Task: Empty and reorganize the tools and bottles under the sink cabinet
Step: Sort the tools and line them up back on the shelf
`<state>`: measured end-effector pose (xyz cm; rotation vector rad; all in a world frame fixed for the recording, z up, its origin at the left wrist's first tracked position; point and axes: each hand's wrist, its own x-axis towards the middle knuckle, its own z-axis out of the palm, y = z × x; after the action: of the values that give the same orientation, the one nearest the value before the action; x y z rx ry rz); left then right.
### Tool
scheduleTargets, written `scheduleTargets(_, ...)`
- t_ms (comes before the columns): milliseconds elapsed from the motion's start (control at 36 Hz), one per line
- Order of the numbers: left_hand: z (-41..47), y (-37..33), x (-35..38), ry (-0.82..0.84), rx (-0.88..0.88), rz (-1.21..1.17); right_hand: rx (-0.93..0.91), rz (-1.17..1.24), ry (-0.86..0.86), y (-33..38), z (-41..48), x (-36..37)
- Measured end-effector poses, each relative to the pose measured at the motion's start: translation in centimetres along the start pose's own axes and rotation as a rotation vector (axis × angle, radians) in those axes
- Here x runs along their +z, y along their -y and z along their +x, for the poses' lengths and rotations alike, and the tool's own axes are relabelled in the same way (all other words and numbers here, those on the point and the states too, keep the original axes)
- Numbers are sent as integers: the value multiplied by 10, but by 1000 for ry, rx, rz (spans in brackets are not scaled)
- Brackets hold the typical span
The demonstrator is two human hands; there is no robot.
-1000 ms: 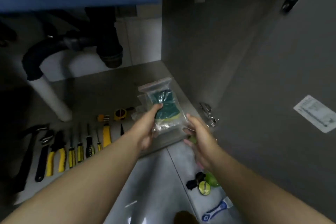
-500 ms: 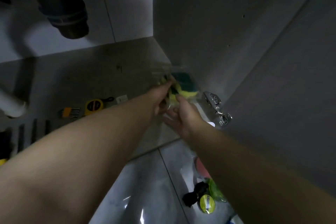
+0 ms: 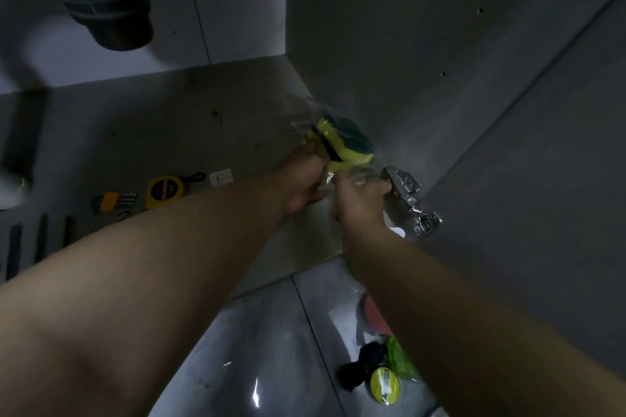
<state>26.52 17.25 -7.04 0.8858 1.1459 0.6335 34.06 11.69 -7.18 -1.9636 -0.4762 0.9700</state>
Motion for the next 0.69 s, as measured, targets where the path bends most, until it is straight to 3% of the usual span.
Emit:
scheduleTargets(111, 4, -3, 1, 51, 47, -37, -489, -259, -175, 0, -16, -6)
scheduleTargets(194, 1, -3, -5, -11, 31, -48, -787, -467, -90, 10, -14, -12)
scheduleTargets(306, 2, -3, -19, -185, 15, -45, -796, -742, 89, 26, 2, -10)
scheduleTargets(417, 0, -2, -25, -152, 28, -113, -828, -951, 207, 24, 11, -7)
scheduleTargets(694, 9, 0, -7, 19, 54, -124, -777, -813, 196, 27, 14, -7)
